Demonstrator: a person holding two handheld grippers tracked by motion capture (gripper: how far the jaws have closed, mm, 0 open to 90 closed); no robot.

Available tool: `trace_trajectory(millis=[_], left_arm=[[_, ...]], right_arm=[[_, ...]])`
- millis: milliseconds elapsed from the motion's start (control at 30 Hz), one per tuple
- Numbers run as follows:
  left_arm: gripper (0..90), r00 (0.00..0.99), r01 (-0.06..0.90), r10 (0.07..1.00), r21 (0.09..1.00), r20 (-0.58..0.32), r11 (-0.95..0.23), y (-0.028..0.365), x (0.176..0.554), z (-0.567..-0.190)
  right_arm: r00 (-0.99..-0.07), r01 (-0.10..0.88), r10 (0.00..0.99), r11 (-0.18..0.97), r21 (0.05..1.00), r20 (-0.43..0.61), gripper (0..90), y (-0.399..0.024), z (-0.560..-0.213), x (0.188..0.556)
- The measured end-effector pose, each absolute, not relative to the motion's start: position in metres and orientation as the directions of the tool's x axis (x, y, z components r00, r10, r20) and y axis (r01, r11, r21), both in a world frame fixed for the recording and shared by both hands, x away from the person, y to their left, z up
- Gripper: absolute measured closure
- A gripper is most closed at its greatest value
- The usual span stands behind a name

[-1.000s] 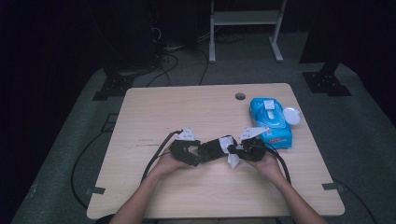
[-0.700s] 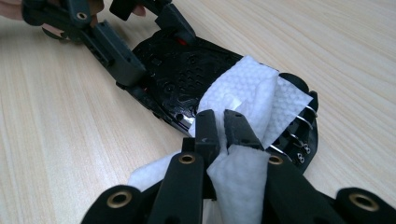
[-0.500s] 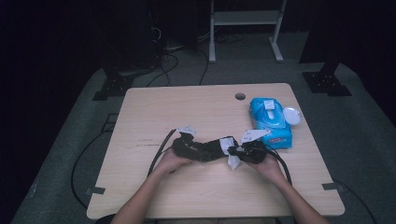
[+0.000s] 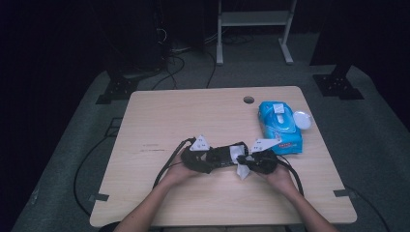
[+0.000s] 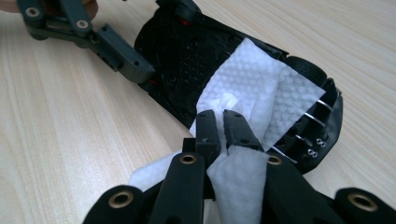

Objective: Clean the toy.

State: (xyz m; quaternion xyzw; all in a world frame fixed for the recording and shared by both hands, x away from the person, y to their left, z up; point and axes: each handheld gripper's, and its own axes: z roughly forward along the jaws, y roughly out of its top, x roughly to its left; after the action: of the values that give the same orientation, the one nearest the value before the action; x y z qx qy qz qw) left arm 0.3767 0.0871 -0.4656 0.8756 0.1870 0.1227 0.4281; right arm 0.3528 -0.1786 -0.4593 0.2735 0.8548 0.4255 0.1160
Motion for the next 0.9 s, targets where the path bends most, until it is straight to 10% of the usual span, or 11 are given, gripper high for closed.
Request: trace_trajectory(millis=[500,900], left_arm=[[51.3,0.915,0.052,0.364,0.846,0.172,-0.531,0.086,0.360,-0.465],[64.3,0.904,0.129,0.411,0.843,0.115,-0.521,0.079,0.365,-0.471]], right_arm=[[-0.799,0.418,0.599,0.494,0.762,0.050,84.1,-0.182,-0.474,0.354],[-0.811,0.401,0.574,0.401,0.823,0.116,83.9,-0.192,-0.455,0.344]])
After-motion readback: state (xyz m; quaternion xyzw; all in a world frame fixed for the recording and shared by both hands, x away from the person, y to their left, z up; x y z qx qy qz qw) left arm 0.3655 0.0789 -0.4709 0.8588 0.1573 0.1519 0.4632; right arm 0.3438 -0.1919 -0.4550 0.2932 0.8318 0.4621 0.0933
